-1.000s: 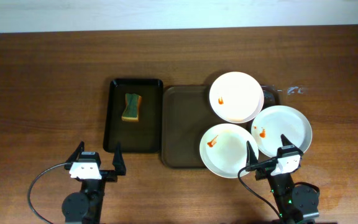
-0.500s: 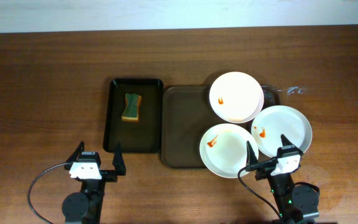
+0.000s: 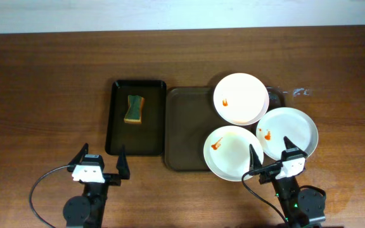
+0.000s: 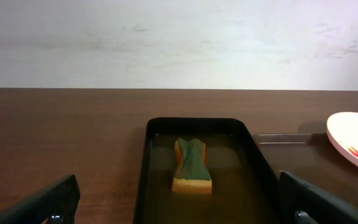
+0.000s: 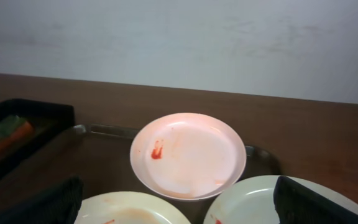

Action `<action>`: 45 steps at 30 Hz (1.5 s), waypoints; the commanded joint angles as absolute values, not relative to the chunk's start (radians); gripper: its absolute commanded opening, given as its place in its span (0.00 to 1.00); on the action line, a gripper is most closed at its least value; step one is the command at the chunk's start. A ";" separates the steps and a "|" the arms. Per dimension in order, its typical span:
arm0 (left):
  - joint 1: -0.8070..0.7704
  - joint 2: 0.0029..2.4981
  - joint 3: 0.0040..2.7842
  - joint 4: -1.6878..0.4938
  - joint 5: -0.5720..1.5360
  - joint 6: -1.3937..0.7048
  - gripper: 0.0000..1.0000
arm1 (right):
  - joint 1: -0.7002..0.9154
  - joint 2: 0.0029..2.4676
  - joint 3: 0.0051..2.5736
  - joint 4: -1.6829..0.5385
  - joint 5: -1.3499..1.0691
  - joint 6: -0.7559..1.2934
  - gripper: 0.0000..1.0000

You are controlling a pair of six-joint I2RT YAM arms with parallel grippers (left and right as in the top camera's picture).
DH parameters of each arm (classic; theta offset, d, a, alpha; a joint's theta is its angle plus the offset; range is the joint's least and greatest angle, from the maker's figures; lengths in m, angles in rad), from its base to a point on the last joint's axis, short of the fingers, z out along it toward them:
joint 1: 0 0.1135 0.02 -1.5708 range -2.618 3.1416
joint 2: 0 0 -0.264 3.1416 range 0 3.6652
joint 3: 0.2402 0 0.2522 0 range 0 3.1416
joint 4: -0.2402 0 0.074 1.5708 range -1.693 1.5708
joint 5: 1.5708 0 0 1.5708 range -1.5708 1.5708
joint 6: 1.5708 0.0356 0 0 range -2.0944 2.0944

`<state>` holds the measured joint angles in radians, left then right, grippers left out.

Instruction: Clean dirty plates on tray and stack at the side

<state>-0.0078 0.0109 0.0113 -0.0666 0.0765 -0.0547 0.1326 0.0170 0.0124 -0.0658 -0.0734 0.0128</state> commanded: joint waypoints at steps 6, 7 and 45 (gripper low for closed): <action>-0.003 0.186 0.347 -0.323 0.108 -0.097 1.00 | 0.137 0.299 0.450 -0.299 -0.049 0.087 0.98; -0.003 0.285 0.439 -0.370 0.108 -0.097 1.00 | 0.137 0.400 0.546 -0.353 -0.049 0.086 0.98; -0.004 1.504 1.528 -1.161 0.195 -0.097 0.73 | 0.042 1.435 0.891 -1.115 -0.183 0.471 0.49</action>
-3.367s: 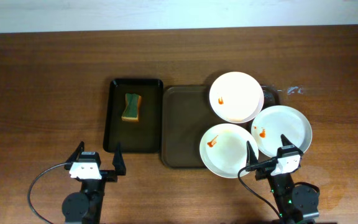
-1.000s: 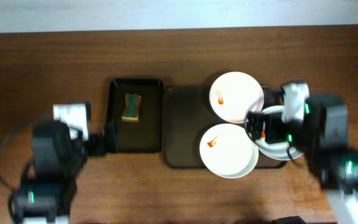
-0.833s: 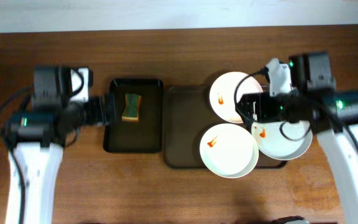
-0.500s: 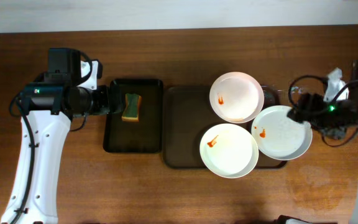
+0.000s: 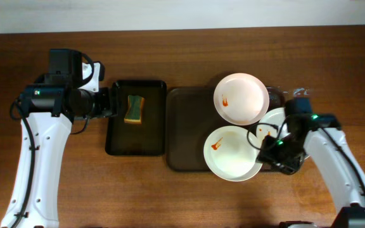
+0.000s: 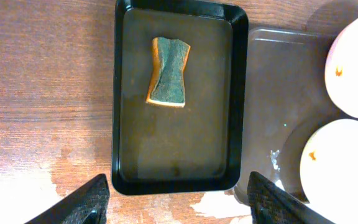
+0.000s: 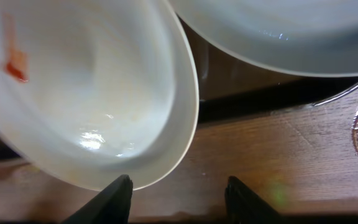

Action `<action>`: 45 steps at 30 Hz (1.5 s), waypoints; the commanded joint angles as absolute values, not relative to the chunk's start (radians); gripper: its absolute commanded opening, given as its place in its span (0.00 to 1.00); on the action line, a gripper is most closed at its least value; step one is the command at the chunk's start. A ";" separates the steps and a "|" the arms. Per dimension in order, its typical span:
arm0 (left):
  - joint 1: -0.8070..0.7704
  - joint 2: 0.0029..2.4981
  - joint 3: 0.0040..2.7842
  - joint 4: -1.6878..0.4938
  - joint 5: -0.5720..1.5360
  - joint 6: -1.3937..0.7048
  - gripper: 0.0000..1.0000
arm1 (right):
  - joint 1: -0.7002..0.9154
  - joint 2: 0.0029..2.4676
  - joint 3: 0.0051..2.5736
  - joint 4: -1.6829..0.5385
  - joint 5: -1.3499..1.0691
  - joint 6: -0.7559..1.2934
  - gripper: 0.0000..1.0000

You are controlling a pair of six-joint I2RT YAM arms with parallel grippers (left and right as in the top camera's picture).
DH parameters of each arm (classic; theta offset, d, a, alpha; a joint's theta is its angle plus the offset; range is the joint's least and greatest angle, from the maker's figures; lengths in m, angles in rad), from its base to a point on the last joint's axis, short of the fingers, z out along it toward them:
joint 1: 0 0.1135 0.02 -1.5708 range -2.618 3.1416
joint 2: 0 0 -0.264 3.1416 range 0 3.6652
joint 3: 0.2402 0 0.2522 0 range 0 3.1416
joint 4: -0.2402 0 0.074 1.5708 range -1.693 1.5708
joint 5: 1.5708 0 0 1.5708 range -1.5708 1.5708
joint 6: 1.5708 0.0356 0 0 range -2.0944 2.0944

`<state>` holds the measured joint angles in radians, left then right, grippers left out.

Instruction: Clean dirty plates on tray and stack at the side

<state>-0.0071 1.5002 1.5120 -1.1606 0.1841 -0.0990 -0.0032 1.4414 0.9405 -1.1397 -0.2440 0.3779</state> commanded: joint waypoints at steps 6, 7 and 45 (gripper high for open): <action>-0.004 1.505 1.528 -1.161 0.195 -0.097 0.88 | 0.079 1.435 0.787 -0.960 -0.186 0.511 0.31; -0.004 1.505 1.528 -1.161 0.195 -0.097 0.89 | 0.080 1.435 0.783 -0.957 -0.186 0.511 0.32; -0.118 1.908 1.528 -1.033 0.067 -0.057 0.86 | 0.188 1.656 0.918 -0.591 -0.178 0.261 0.04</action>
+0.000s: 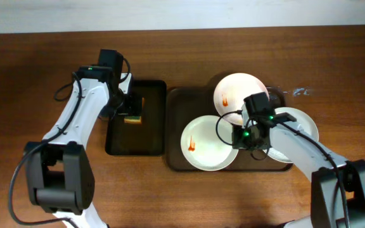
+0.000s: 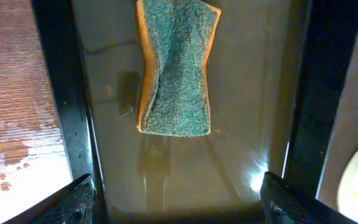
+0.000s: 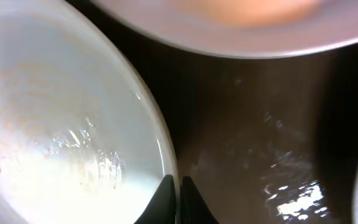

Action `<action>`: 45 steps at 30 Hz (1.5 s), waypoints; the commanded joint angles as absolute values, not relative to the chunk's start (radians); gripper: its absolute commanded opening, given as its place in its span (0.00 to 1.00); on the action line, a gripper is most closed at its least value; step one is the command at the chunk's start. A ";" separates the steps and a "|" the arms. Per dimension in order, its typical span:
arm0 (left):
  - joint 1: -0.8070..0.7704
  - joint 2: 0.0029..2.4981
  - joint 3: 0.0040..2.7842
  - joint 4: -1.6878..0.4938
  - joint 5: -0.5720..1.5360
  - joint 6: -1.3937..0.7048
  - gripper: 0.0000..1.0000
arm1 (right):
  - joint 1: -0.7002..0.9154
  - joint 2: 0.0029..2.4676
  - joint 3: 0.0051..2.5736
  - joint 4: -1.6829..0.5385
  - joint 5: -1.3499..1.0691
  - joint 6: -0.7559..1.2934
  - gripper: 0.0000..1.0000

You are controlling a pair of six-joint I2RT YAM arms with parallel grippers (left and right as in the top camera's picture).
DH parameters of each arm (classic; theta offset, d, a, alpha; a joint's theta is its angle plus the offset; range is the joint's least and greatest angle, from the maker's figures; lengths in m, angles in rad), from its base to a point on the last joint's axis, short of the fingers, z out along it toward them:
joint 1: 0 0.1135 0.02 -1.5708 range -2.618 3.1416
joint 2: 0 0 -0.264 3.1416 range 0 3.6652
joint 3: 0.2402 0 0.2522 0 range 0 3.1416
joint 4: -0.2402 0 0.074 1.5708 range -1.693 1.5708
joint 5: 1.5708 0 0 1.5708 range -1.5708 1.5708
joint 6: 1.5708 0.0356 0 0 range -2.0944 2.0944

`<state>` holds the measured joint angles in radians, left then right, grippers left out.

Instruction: Clean dirty plates on tray and stack at the side

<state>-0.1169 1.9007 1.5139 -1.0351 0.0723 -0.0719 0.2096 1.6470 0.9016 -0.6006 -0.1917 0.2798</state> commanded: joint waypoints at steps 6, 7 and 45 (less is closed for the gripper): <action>-0.118 1.908 1.523 -1.031 0.067 -0.057 0.86 | 0.189 1.656 0.917 -0.599 -0.171 0.258 0.31; -0.118 1.908 1.523 -1.031 0.067 -0.057 0.86 | 0.189 1.656 0.917 -0.606 -0.171 0.258 0.33; -0.181 2.139 1.472 -0.865 0.081 -0.063 0.00 | 0.189 1.658 0.886 -0.564 -0.171 0.259 0.98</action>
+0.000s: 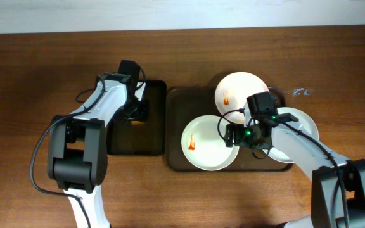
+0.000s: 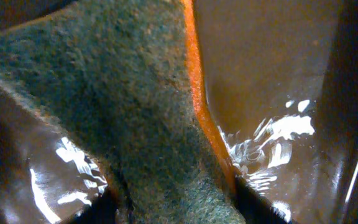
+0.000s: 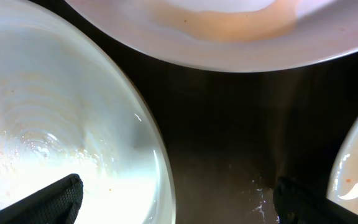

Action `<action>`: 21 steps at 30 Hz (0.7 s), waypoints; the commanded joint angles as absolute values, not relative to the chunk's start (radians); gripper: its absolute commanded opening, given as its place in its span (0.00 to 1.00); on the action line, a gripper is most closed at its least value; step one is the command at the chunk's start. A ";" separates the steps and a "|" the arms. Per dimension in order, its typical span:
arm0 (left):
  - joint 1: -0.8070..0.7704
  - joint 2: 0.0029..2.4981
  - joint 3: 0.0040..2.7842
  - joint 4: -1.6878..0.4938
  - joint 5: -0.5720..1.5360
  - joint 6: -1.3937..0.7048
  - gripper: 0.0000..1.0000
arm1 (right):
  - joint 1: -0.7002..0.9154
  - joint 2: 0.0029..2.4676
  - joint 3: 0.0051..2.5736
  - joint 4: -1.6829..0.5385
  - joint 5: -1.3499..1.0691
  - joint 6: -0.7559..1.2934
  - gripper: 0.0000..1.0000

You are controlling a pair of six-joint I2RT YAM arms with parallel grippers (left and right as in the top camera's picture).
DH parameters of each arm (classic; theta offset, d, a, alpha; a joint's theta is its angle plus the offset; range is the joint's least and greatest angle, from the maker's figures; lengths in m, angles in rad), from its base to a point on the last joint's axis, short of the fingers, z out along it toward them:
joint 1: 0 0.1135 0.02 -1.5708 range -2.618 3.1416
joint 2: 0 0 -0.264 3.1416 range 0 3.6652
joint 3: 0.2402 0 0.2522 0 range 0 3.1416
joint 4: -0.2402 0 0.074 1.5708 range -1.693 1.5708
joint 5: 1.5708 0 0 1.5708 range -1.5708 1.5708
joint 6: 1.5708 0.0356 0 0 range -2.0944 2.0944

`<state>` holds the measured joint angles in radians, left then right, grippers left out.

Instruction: Clean dirty plates on tray and stack at the side

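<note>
Three white plates with red smears lie on or partly over the brown tray: one in front, one at the back, one at the right. My right gripper stands open astride the front plate's right rim, low over the tray floor. The green and orange sponge lies in the wet black tray. My left gripper is down on the sponge, its fingers pressed against both sides. From overhead the left gripper hides the sponge.
The black tray stands just left of the brown one, and its rim rises close beside the left gripper. The back plate and the right plate crowd the right gripper. A small wet patch marks the table at the back right.
My left gripper has come down from above the sponge and closed on it. My right gripper, then shut on the front plate's rim, has opened; the plate lies where it was.
Both arms were parked at the near edge, the front plate hanging over the tray's near right corner. Then the left gripper was above the black tray and the right at that plate's rim. Later the plate lay further left inside the tray, held. Now it is released, the sponge gripped.
</note>
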<state>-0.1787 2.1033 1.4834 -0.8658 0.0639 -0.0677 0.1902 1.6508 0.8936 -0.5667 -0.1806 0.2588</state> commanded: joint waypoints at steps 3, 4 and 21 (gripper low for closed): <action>-0.180 2.139 1.473 -0.869 0.077 -0.062 0.27 | 0.189 1.658 0.886 -0.564 -0.171 0.258 0.98; -0.179 2.139 1.486 -0.877 0.077 -0.040 0.76 | 0.189 1.658 0.886 -0.564 -0.171 0.259 0.98; -0.179 2.168 1.522 -0.696 -0.049 -0.030 0.32 | 0.189 1.658 0.886 -0.564 -0.171 0.259 0.98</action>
<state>-0.1822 2.1490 1.5349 -0.6956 -0.0353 -0.0429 0.1902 1.6527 0.8936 -0.5667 -0.1806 0.2584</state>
